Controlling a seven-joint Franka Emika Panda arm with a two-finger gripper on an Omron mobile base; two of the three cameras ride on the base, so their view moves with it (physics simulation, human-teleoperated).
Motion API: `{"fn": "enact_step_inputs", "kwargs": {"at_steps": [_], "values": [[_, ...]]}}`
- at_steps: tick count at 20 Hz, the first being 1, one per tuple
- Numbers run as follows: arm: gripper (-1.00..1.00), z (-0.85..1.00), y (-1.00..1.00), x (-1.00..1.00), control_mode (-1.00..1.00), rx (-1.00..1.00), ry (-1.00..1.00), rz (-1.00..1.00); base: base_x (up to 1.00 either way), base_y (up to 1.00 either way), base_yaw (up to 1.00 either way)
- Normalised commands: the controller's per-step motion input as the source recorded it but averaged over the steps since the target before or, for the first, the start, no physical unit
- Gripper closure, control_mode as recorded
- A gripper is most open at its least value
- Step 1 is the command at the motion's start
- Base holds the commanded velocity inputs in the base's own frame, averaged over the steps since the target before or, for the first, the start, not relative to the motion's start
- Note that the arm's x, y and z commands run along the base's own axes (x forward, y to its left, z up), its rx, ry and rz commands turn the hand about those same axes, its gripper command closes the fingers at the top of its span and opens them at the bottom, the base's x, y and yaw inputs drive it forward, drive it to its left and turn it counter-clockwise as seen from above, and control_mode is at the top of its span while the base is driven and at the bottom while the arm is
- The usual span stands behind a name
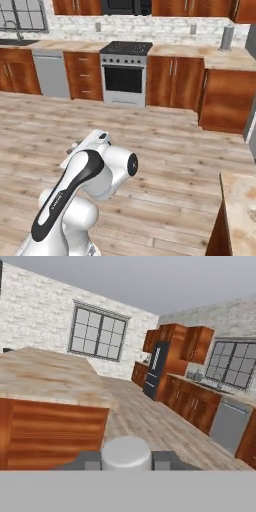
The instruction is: Move the drinks to the dining counter.
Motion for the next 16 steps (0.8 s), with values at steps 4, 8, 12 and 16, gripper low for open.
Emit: {"fn": "enact_step_inputs", "kwargs": {"at_steps": [4,8,12,16], "values": [[1.00,0.00,0.00,0.00,1.00,0.00,0.00,0.00,-0.08,0.22,0.63],[1.00,0.00,0.00,0.00,1.00,0.00,0.00,0.00,-0.05,0.23,0.62],[1.00,0.00,0.00,0.00,1.00,0.00,0.00,0.00,-0.06,0.25,0.61],[1.00,0.00,0.00,0.00,1.00,0.00,0.00,0.00,-0.02,0.30,0.60]]}}
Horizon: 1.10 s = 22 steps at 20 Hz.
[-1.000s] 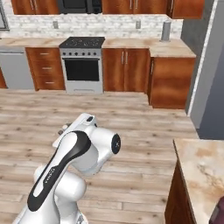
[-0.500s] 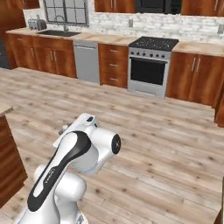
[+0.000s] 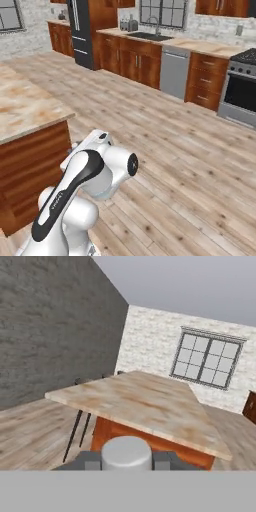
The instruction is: Move the drinks to the dining counter.
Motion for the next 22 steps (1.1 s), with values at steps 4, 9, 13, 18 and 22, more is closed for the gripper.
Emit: {"fn": "enact_step_inputs", "kwargs": {"at_steps": [4,9,13,18,22], "values": [[1.00,0.00,0.00,0.00,1.00,0.00,0.00,0.00,0.00,0.38,0.58],[1.00,0.00,0.00,0.00,1.00,0.00,0.00,0.00,0.00,0.38,0.58],[1.00,0.00,0.00,0.00,1.00,0.00,0.00,0.00,0.00,0.41,0.56],[1.00,0.00,0.00,0.00,1.00,0.00,0.00,0.00,0.29,0.24,0.46],[1.00,0.00,0.00,0.00,1.00,0.00,0.00,0.00,0.75,0.05,0.36]]}}
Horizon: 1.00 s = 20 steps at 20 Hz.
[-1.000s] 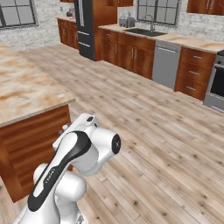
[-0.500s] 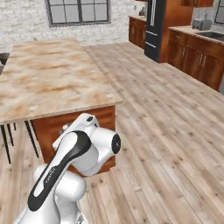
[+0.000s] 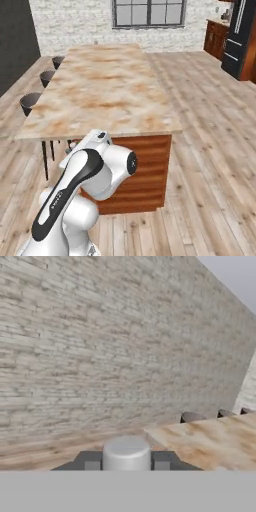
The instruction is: Move the drinks to the dining counter.
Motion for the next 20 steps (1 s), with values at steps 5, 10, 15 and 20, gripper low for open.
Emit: {"fn": "enact_step_inputs", "kwargs": {"at_steps": [5,10,15,20], "values": [[1.00,0.00,0.00,0.00,1.00,0.00,0.00,0.00,0.96,0.17,0.33],[1.00,0.00,0.00,0.00,1.00,0.00,0.00,0.00,0.91,0.25,0.32],[1.00,0.00,0.00,0.00,1.00,0.00,0.00,0.00,0.82,0.13,0.28],[1.00,0.00,0.00,0.00,1.00,0.00,0.00,0.00,0.77,0.00,0.19]]}}
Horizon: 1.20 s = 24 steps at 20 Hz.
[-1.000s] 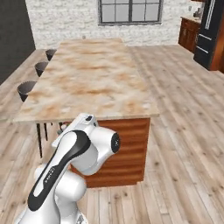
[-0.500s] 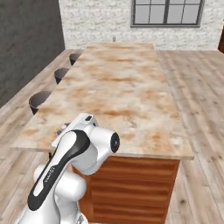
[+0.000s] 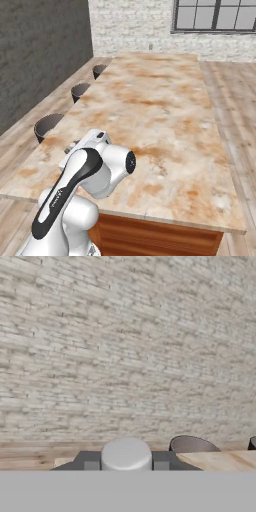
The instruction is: Move the drinks to the dining counter.
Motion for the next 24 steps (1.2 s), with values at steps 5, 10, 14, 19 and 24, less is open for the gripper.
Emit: {"fn": "enact_step_inputs", "kwargs": {"at_steps": [5,10,14,19,24], "values": [[1.00,0.00,0.00,0.00,1.00,0.00,0.00,0.00,0.73,0.00,0.15],[1.00,0.00,0.00,0.00,1.00,0.00,0.00,0.00,0.75,0.00,0.09],[1.00,0.00,0.00,0.38,-1.00,0.00,0.02,0.01,0.39,0.00,0.01],[1.00,0.00,0.00,0.69,-1.00,0.00,0.03,0.03,0.00,0.00,0.00],[1.00,-0.01,-0.16,0.55,-1.00,0.00,0.04,0.06,0.00,0.00,0.00]]}}
